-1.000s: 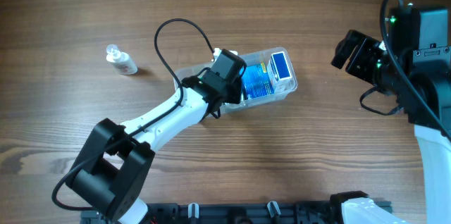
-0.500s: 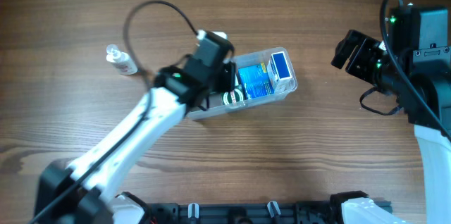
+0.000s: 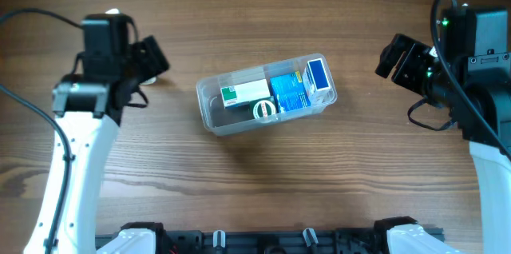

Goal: Pack container
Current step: 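Open the left gripper and move it to the white plastic bottle, then grasp the small white plastic bottle with the left gripper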

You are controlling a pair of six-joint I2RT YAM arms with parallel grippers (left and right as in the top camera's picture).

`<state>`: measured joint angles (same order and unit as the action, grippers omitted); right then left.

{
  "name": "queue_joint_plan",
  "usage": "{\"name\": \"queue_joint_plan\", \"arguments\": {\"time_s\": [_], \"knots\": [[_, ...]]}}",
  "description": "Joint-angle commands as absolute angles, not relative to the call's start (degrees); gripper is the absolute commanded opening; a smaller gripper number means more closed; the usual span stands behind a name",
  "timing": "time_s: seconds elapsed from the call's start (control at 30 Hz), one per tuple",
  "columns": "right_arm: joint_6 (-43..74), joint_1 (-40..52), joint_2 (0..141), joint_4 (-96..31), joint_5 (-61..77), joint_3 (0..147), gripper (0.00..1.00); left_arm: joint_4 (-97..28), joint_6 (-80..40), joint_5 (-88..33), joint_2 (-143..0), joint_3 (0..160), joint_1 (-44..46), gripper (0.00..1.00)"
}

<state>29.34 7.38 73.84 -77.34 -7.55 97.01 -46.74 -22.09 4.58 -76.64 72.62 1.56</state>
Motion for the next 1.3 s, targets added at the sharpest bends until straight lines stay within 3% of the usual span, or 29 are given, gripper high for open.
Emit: {"name": "queue_joint_plan", "arguments": {"time_s": [0.0, 0.57, 0.87, 1.07, 1.13, 1.27], "knots": [[30.0, 7.2, 74.1, -77.3, -7.7, 97.8, 1.00, -45.7, -16.4, 4.5, -81.3, 73.3, -3.3, 0.76], [30.0, 7.2, 74.1, -77.4, -7.7, 97.8, 1.00, -37.4, -5.9, 6.1, -95.9, 73.3, -6.3, 0.73], [30.0, 7.2, 74.1, -77.3, -7.7, 97.8, 1.00, -35.3, -4.7, 6.0, -97.4, 73.3, -6.3, 0.56], [30.0, 7.2, 74.1, -77.4, -7.7, 97.8, 1.00, -35.4, -4.6, 6.0, -97.5, 73.3, -6.3, 0.36], [30.0, 7.2, 74.1, -77.4, -7.7, 97.8, 1.00, -35.5, -3.1, 5.6, -97.5, 73.3, -6.3, 0.25], [30.0, 7.2, 74.1, -77.3, -7.7, 97.8, 1.00, -35.6, -1.7, 5.7, -97.5, 73.3, -6.3, 0.21]]}}
